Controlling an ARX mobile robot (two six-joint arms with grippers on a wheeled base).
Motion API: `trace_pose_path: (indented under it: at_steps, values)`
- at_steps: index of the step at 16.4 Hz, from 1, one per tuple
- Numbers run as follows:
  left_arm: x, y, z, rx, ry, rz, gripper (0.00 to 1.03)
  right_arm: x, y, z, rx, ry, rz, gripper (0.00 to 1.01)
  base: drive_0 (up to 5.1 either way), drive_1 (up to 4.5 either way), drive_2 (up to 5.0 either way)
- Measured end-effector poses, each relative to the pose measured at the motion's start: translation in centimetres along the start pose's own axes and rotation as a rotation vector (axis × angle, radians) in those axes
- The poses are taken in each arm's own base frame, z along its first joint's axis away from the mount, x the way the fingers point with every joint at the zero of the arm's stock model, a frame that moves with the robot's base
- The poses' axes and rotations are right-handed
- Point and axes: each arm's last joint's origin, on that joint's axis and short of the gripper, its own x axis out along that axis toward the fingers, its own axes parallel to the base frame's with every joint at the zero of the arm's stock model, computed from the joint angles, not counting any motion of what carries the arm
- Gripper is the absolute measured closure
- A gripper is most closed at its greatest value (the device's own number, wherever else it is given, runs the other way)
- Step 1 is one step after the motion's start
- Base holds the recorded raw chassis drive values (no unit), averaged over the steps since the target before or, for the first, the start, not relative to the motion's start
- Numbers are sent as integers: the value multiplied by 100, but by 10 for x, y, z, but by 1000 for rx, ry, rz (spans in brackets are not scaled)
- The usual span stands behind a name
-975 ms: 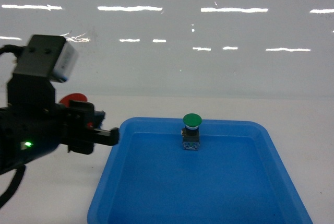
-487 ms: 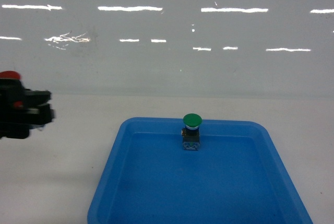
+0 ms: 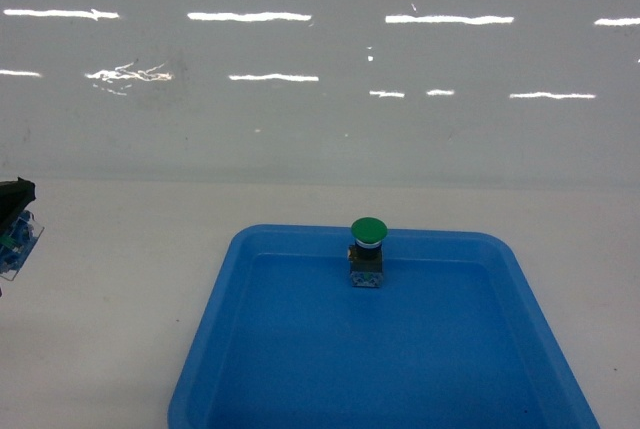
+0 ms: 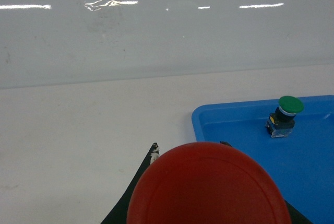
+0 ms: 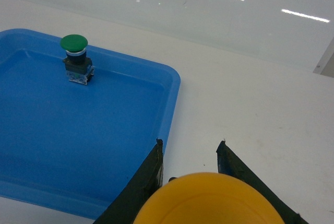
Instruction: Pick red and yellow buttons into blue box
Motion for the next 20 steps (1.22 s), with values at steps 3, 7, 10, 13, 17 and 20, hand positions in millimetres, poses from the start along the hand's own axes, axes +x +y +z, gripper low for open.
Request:
trace_pose_path:
  at_steps: [3,7,10,13,17,20]
  values:
    - [0,0,0,4,1,0,78,0,0,0,0,0,0,73,0,0,0]
    - [0,0,0,10,0,0,78,0,0,0,0,0,0,73,0,0,0]
    - [0,0,0,10,1,7,79,0,0,0,0,1,0,73,299,-274,-49]
    - [0,0,-1,10,3,8,79,0,0,0,0,0,0,73,467,-380,-102]
    - [0,0,-1,10,3,4,79,0,0,0,0,-1,0,73,466,-386,-83]
    - [0,0,0,10,2,4,79,0,0,0,0,-2,0,73,467,-386,-76]
